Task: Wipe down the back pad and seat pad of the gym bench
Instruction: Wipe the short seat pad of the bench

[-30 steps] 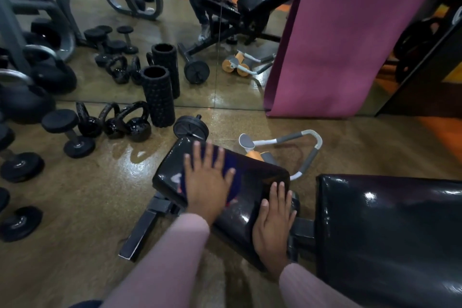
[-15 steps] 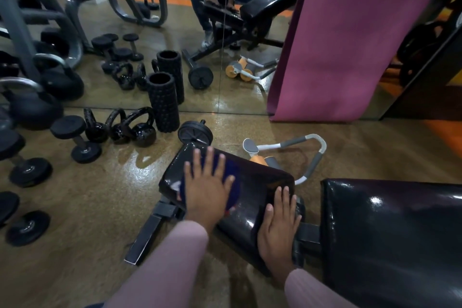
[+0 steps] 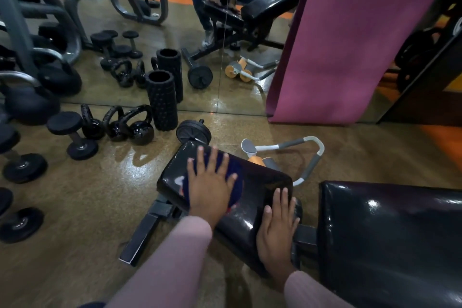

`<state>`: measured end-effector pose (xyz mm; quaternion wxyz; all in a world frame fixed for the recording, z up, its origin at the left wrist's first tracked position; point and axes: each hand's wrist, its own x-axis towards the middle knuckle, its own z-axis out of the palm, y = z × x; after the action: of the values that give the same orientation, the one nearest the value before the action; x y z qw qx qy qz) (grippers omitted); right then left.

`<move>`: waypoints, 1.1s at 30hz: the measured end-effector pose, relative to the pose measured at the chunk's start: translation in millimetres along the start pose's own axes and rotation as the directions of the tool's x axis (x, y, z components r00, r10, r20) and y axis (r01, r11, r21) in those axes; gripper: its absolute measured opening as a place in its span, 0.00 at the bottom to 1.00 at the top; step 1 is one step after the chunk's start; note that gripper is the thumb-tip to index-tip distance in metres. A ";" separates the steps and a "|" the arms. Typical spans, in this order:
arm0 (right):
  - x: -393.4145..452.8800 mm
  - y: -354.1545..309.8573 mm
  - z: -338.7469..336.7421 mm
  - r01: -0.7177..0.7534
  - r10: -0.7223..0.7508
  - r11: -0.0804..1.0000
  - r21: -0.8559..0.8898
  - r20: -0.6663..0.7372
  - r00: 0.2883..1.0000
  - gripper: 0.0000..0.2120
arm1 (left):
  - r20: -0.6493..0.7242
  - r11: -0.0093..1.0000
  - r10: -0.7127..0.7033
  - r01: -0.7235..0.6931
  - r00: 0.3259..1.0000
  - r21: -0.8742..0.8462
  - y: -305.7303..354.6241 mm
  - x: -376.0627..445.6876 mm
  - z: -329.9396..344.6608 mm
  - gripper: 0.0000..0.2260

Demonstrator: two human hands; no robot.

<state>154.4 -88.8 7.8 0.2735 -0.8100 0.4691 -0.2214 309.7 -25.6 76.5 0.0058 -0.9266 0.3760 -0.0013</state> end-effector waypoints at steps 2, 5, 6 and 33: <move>-0.8 -0.2 -0.7 0.006 -0.006 1.000 0.012 -0.006 1.000 0.32 | -0.001 0.995 -0.087 0.087 0.996 -0.054 -21.6 5.8 -3.9 0.28; -1.6 -1.9 -2.2 -0.016 0.016 1.000 0.010 0.005 1.000 0.32 | -0.043 0.960 -0.216 0.205 0.975 -0.190 -34.3 -15.7 1.0 0.27; -2.9 -2.0 -2.3 -0.019 0.019 1.000 0.016 0.008 1.000 0.32 | -0.058 0.957 -0.233 0.219 0.971 -0.191 -28.4 -27.2 3.5 0.27; 3.6 -28.6 -18.2 0.116 -0.116 0.991 0.071 -0.003 0.993 0.27 | -0.046 0.997 -0.043 0.041 0.998 -0.059 -0.6 -13.7 7.1 0.29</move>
<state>163.1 -84.5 40.5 0.2891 -0.8257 0.4131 -0.2531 300.4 -15.6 69.4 -0.0298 -0.9338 0.3564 -0.0123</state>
